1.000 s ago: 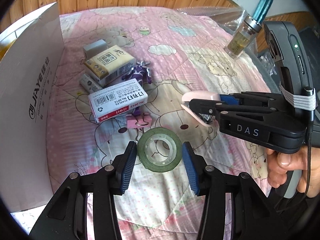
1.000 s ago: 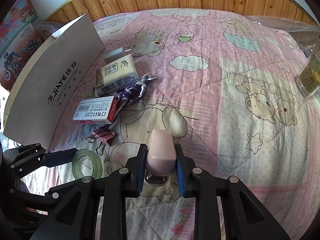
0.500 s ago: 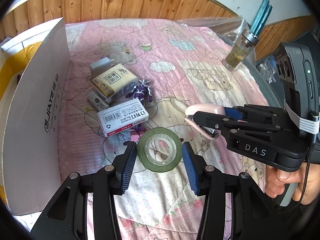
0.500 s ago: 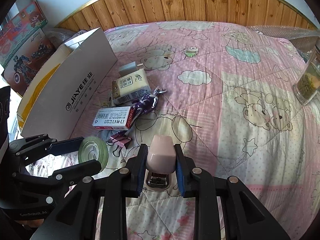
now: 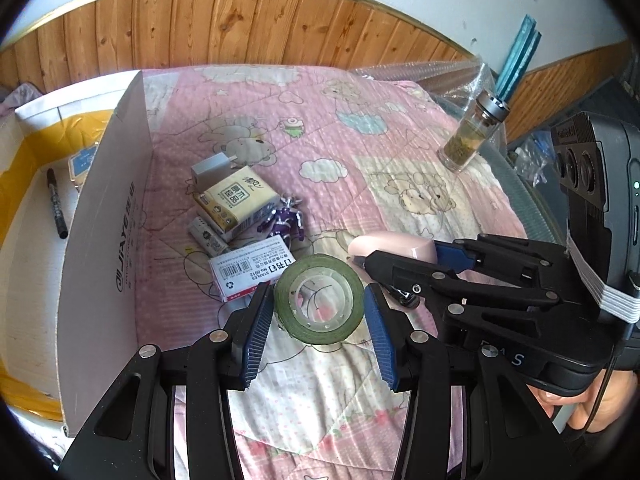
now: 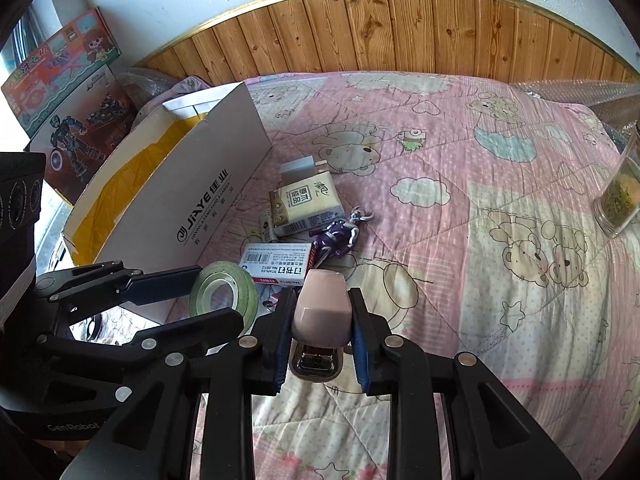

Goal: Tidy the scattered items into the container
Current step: 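Close the left tool on the green tape roll while the right tool holds the stapler, then carry the tape roll with the left tool while the right tool carries the stapler toward the box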

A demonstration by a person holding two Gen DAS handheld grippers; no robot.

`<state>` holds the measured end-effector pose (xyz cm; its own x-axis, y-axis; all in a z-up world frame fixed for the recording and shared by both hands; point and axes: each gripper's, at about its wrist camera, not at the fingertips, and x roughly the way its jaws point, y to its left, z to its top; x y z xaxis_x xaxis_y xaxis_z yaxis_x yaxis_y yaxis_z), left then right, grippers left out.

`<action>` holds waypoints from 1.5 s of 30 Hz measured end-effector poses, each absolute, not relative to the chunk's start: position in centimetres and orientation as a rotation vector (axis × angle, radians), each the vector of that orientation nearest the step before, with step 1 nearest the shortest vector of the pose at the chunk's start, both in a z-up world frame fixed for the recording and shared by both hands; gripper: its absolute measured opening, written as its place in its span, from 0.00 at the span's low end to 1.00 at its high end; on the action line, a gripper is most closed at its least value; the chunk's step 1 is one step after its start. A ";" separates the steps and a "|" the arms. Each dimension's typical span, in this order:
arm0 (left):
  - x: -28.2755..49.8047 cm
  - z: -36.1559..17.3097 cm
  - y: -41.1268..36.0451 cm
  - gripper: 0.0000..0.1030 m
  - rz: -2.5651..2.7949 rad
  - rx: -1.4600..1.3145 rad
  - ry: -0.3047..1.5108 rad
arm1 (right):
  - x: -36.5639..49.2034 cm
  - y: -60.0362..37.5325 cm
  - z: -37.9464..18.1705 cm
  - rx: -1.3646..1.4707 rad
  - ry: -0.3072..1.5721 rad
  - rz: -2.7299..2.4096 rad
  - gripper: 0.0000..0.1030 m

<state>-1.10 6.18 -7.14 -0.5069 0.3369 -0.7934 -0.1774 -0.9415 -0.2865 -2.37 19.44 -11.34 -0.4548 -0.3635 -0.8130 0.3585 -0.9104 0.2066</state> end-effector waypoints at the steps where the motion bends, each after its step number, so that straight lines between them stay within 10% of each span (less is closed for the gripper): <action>1: -1.1 -6.9 6.0 0.47 2.489 -1.358 -0.247 | -2.4 19.2 -11.1 1.319 -0.011 -2.369 0.27; 45: 1.5 0.5 -7.9 0.47 2.747 -1.219 -0.575 | -2.4 8.8 -2.8 1.040 -0.063 -2.359 0.27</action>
